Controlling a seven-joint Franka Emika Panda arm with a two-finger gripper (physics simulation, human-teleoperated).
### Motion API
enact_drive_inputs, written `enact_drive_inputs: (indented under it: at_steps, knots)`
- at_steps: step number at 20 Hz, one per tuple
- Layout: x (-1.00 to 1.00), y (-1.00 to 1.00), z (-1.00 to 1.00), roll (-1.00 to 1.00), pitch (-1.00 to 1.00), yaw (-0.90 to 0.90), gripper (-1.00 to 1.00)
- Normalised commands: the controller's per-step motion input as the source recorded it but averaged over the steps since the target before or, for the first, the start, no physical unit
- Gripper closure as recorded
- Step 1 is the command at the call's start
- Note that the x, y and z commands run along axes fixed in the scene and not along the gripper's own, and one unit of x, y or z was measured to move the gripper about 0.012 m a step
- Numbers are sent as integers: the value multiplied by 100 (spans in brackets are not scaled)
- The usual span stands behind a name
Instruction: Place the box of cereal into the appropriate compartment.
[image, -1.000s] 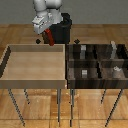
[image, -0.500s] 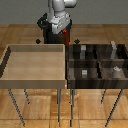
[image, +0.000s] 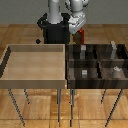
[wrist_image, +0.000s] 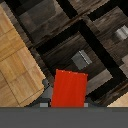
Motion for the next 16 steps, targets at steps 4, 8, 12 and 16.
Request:
enact_drive_inputs:
  at_steps: [4,8,12,16]
  knots:
    - [0,100,0,0,0,0,100]
    - [0,100,0,0,0,0,100]
    - [0,100,0,0,0,0,100]
    - [0,100,0,0,0,0,100]
